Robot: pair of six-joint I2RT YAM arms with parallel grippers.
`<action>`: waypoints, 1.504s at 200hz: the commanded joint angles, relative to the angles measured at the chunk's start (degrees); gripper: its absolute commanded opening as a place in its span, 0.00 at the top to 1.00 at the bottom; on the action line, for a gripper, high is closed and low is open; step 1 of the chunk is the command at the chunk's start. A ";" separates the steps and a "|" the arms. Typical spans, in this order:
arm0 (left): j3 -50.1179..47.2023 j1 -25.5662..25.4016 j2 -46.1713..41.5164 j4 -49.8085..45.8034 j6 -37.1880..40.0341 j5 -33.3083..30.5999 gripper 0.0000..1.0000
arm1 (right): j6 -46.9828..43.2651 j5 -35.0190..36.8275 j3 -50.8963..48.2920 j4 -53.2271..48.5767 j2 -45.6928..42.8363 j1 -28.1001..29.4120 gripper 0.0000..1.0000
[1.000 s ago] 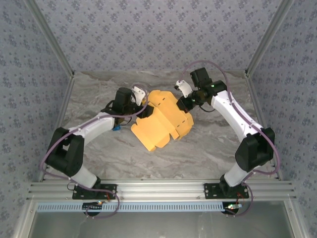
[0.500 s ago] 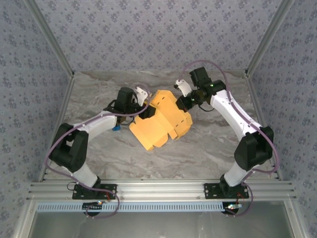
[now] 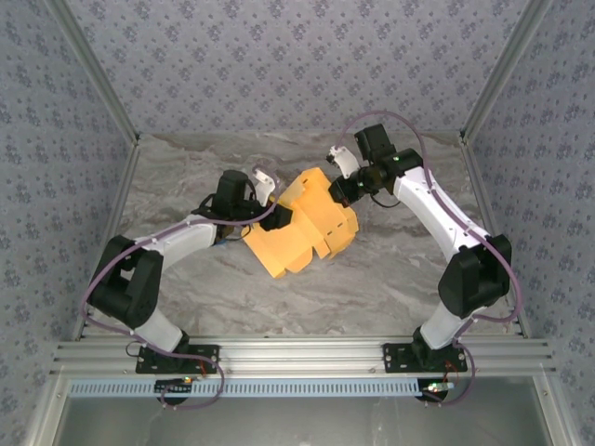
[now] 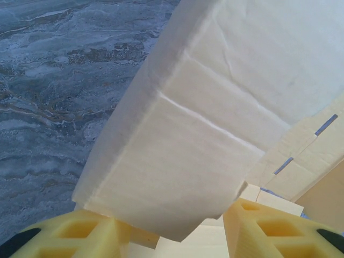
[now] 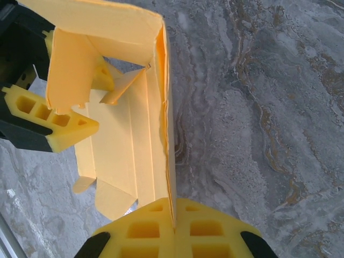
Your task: Fold the paper box
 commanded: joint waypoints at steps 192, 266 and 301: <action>-7.35 -0.48 -17.48 0.67 -4.40 0.35 0.43 | -3.15 8.54 3.07 -2.86 1.32 2.47 1.00; -5.69 -0.89 -21.02 -5.30 -6.14 -12.58 0.44 | -2.72 9.47 4.42 -4.11 2.01 2.82 1.00; -7.44 -0.67 -23.41 -2.73 -4.76 -4.03 0.41 | -4.09 7.82 4.31 -3.91 1.56 3.06 1.00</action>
